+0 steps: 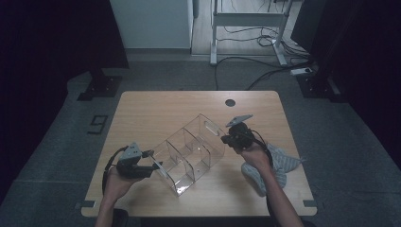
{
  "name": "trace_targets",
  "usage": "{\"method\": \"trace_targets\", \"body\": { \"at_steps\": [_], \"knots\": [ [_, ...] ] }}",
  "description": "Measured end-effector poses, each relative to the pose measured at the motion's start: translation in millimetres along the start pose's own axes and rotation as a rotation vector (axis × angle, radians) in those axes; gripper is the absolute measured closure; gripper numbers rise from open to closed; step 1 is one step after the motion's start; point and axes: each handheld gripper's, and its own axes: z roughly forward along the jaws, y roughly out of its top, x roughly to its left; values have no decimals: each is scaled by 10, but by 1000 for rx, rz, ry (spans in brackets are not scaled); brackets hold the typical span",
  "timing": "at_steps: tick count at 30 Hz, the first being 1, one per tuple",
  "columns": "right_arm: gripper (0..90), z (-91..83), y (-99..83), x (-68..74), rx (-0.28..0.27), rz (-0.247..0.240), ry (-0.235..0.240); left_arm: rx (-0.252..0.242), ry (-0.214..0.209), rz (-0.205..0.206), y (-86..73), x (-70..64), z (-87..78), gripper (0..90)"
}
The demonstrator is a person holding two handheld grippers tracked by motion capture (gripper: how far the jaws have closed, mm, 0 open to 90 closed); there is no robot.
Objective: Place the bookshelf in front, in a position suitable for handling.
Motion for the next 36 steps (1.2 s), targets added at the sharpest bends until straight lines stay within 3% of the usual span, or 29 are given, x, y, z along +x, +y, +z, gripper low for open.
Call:
{"method": "trace_targets", "body": {
  "at_steps": [3,4,5,8,12,15,20,27,36],
  "knots": [
    [763,-33,2,10,-16,-4,14,-2,6,-15,-6,1,7,386],
    [680,-73,-2,20,-35,1,23,0,18,-16,-3,-11,7,391],
    [680,-73,-2,20,-35,1,23,0,18,-16,-3,-11,7,399],
    [490,-158,-18,19,-49,-12,16,-3,40,-21,-5,-45,11,406],
    [396,-278,-68,-24,-48,0,25,-7,50,-27,-9,-71,14,413],
    [347,-360,-122,-57,-39,7,35,-15,56,-32,-19,-74,16,421],
    [296,-462,-254,-79,-30,13,6,-18,68,-44,-29,-105,12,425],
    [199,-554,-469,-135,-15,60,5,-12,77,-50,-31,-151,3,424],
    [103,-672,-913,-331,-4,120,-48,-9,76,-62,-40,-192,-7,419]
  ]
}}
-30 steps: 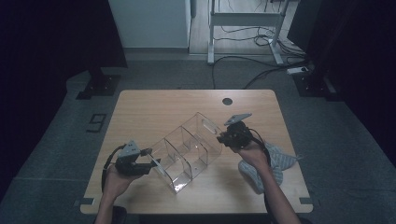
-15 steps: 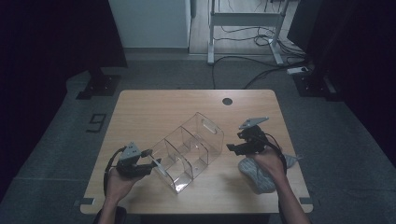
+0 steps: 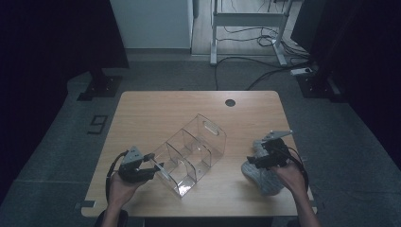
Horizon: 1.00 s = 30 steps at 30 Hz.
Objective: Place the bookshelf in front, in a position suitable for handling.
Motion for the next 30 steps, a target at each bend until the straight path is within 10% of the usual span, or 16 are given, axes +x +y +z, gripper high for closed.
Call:
{"method": "trace_targets", "body": {
  "at_steps": [13,30],
  "knots": [
    [65,112,-439,-311,84,65,-84,-6,16,-12,-19,-43,-13,420],
    [48,430,-671,-344,213,52,-119,-18,12,-28,-39,-39,-13,421]
  ]
}}
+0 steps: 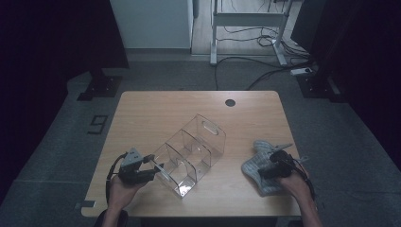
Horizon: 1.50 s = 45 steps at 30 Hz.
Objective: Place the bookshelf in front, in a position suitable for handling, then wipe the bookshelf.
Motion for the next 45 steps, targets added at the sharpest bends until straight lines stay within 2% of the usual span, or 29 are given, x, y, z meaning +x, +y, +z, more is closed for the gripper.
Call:
{"method": "trace_targets", "body": {
  "at_steps": [5,8,9,11,12,13,19,22,24,26,30,34,36,41,45],
  "knots": [
    [45,4,11,17,14,9,-10,3,3,1,0,-17,-4,420],
    [87,-5,14,21,18,15,-12,8,3,3,4,-30,-6,418],
    [176,-40,17,18,19,29,-14,9,1,3,4,-32,-7,418],
    [274,-63,14,12,15,43,-24,12,-3,3,5,-36,-8,416],
    [274,-63,14,12,15,43,-24,12,-3,3,5,-36,-8,415],
    [394,-98,12,3,14,64,-30,12,-5,2,4,-38,-9,414],
    [529,-139,7,-23,16,95,-26,5,-16,0,-9,-34,-7,405],
    [546,-157,7,-37,10,107,-12,2,-21,-5,-15,-31,-5,392],
    [567,-199,12,-58,-5,126,1,4,-14,-7,-14,-32,2,351],
    [573,-236,24,-56,-18,131,11,4,2,-2,-13,-33,5,330],
    [576,-304,68,-25,-52,130,31,8,2,9,-5,-44,-7,323],
    [578,-394,160,46,-90,106,52,15,3,17,2,-64,-23,328],
    [578,-443,224,94,-113,91,67,14,-12,16,0,-68,-27,356],
    [577,-556,365,171,-155,70,113,20,-8,20,4,-86,-33,373],
    [577,-629,476,211,-180,54,130,22,-3,22,2,-96,-46,402]
  ]
}}
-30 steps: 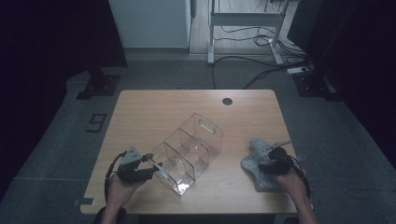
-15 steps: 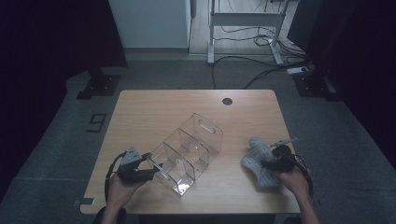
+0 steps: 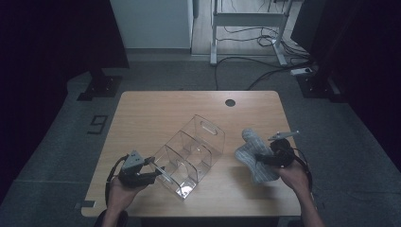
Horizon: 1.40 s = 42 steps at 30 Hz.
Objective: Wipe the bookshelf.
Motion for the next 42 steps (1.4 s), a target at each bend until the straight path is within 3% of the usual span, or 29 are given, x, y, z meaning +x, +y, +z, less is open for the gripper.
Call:
{"method": "trace_targets", "body": {
  "at_steps": [2,14,21,32,42],
  "knots": [
    [575,-29,64,30,-11,-10,21,3,0,0,0,-7,-4,402],
    [574,-221,473,193,-57,-63,24,7,-5,4,-2,-36,-11,402],
    [572,-239,721,298,-67,-95,20,10,-7,7,-2,-55,-11,402],
    [570,-128,1133,494,-70,-144,32,10,-13,11,-1,-78,-6,402],
    [571,95,1438,673,-35,-184,-5,8,-16,12,-4,-84,-4,401]
  ]
}}
